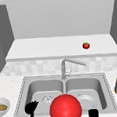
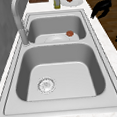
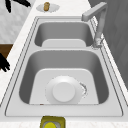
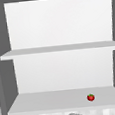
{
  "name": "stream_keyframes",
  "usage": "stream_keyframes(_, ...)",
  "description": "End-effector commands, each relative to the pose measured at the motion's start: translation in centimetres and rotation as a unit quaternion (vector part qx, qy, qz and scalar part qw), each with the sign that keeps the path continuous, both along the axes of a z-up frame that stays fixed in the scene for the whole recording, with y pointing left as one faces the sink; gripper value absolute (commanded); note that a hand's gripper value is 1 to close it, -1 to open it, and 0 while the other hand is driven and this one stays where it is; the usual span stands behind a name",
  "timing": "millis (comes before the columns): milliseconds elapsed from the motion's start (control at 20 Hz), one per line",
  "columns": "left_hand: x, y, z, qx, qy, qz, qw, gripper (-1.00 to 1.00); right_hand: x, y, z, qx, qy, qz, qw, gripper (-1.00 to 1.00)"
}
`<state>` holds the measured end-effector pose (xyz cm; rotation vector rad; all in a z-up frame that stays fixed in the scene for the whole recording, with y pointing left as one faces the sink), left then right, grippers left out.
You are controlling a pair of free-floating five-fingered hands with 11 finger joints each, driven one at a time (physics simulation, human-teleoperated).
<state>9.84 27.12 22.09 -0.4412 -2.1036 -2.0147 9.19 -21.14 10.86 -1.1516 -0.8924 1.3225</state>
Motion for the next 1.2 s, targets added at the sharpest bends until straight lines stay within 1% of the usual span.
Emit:
stream_keyframes(0,-0.1,-0.8,1.2,0.003,-0.004,-0.001,1.0,-1.0,0.0,0.0,0.0,0.0,0.0,0.0,1.0,0.0)
stream_keyframes(50,-0.1,-0.9,1.8,0.001,-0.006,-0.001,1.0,-1.0,0.0,0.0,0.0,0.0,0.0,0.0,1.0,0.0)
stream_keyframes(100,-0.1,-0.9,2.1,0.0,-0.003,-0.004,1.0,-1.0,0.0,0.0,0.0,0.0,0.0,0.0,1.0,0.0)
stream_keyframes(200,-0.1,-1.5,3.2,0.001,-0.003,-0.007,1.0,-1.0,0.0,0.0,0.0,0.0,0.0,0.0,1.0,0.0)
stream_keyframes(300,0.0,-1.6,4.1,0.002,0.0,-0.013,0.9999,-1.0,0.0,0.0,0.0,0.0,0.0,0.0,1.0,0.0)
stream_keyframes(400,-0.1,-2.0,5.4,0.001,-0.004,-0.018,0.9998,-1.0,0.0,0.0,0.0,0.0,0.0,0.0,1.0,0.0)
stream_keyframes(550,-0.1,-2.7,7.4,0.006,-0.01,-0.023,0.9997,-1.0,0.0,0.0,0.0,0.0,0.0,0.0,1.0,0.0)
stream_keyframes(650,-0.1,-3.0,8.7,0.008,-0.009,-0.023,0.9997,-1.0,0.0,0.0,0.0,0.0,0.0,0.0,1.0,0.0)
stream_keyframes(750,-0.1,-3.3,9.8,0.008,-0.015,-0.023,0.9996,-1.0,0.0,0.0,0.0,0.0,0.0,0.0,1.0,0.0)
stream_keyframes(950,0.0,-3.7,12.4,0.008,-0.019,-0.028,0.9994,-1.0,0.0,0.0,0.0,0.0,0.0,0.0,1.0,0.0)
stream_keyframes(1150,-0.3,-4.3,15.3,0.007,-0.024,-0.031,0.9992,-1.0,0.0,0.0,0.0,0.0,0.0,0.0,1.0,0.0)
